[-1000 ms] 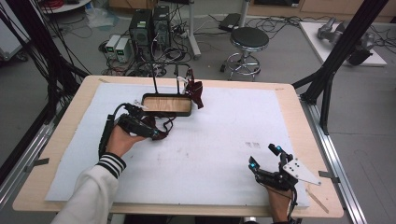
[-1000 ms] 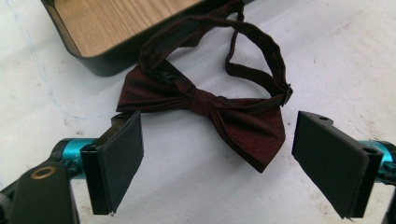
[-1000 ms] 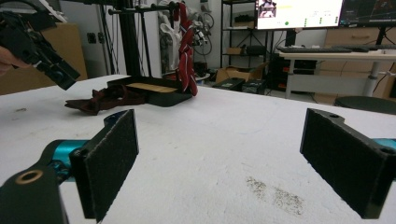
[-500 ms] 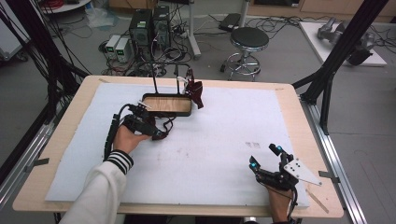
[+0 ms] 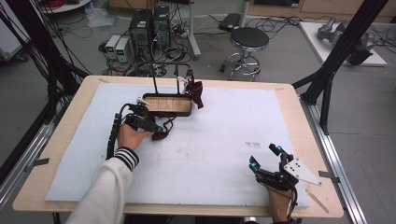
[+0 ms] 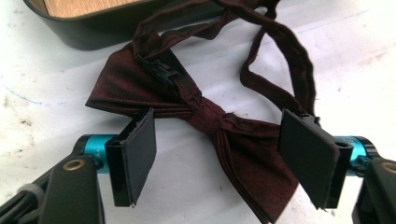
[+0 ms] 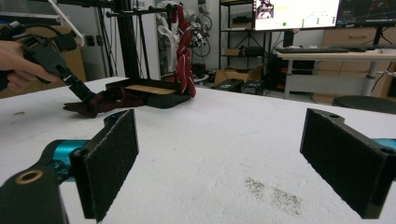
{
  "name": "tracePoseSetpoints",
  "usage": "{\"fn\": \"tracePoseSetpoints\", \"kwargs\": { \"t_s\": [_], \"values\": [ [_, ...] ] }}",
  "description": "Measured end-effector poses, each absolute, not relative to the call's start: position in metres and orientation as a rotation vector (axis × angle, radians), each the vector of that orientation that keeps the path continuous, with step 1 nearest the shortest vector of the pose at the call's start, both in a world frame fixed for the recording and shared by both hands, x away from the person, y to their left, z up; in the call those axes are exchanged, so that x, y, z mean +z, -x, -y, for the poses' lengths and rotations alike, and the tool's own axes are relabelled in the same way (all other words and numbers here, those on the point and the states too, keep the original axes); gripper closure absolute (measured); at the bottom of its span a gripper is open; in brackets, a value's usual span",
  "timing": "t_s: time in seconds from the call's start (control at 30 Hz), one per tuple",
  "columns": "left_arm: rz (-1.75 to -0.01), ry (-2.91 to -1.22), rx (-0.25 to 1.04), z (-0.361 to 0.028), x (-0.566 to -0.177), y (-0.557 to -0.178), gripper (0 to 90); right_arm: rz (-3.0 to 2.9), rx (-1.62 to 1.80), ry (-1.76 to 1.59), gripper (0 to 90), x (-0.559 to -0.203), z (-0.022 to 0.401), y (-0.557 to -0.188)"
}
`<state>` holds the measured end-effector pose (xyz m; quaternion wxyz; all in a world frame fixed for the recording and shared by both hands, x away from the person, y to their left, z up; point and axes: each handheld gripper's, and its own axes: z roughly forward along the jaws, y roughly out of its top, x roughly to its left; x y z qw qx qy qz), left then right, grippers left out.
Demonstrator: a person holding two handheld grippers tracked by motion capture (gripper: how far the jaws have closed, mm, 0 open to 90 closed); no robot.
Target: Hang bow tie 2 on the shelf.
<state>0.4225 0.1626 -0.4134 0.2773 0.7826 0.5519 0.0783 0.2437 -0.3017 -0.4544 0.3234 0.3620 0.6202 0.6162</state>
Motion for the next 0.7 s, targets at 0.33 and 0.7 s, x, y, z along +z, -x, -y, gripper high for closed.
{"fn": "tracePoseSetpoints", "kwargs": {
  "t_s": [0.33,0.7],
  "values": [
    [-1.523,-2.071,0.231,-0.1590,-0.4137,-0.4284,32.0,-1.628,1.616,-0.952,10.6,-0.4544,0.3016,-0.2437],
    [-1.527,-2.074,0.250,-0.1609,-0.4095,-0.4249,32.3,-1.628,1.613,-0.948,10.6,-0.4544,0.3019,-0.2441]
  ]
}}
